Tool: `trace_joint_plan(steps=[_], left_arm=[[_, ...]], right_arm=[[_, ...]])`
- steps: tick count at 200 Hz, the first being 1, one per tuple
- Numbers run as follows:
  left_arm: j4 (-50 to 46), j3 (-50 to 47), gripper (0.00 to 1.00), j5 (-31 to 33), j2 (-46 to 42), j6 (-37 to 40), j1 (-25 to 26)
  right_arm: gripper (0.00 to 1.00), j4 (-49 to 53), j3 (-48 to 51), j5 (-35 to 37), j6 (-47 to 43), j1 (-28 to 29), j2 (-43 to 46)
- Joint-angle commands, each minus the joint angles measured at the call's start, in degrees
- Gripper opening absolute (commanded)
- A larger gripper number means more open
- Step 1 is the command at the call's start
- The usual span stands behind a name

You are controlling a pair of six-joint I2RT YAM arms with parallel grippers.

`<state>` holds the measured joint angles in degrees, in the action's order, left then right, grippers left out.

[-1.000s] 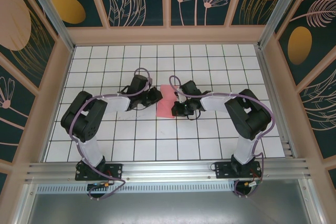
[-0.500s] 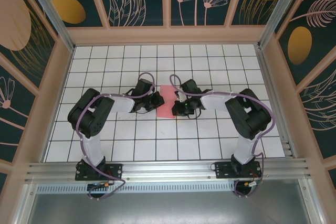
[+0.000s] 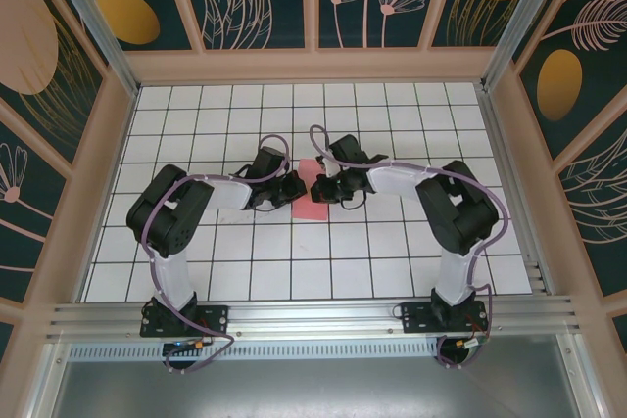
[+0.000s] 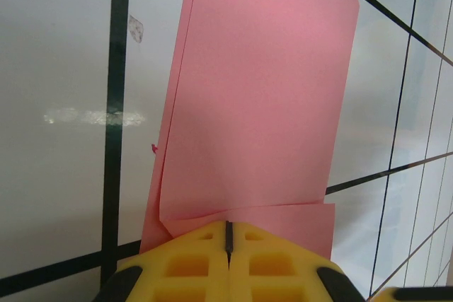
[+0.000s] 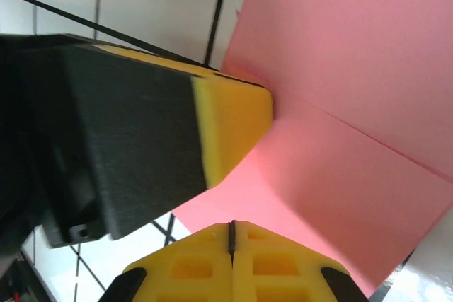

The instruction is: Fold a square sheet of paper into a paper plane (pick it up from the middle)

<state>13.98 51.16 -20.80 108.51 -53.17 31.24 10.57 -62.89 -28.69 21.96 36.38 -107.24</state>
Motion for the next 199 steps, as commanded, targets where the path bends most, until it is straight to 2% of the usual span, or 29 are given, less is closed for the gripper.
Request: trace_joint_plan(steps=[1, 55, 199], left_arm=[[-3.3, 0.2, 0.07, 1.4, 2.1, 0.7, -0.1], [-4.0, 0.2, 0.07, 2.1, 2.8, -0.2, -0.1], [-5.5, 0.0, 0.06, 3.6, 3.8, -1.9, -0.1]], right_arm=[[0.06, 1.2, -1.1, 0.6, -0.2, 0.4, -1.8], [0.06, 2.7, 0.1, 0.0, -1.9, 0.3, -3.3], [0.06, 8.3, 13.2, 0.2, -5.2, 0.4, 5.9]])
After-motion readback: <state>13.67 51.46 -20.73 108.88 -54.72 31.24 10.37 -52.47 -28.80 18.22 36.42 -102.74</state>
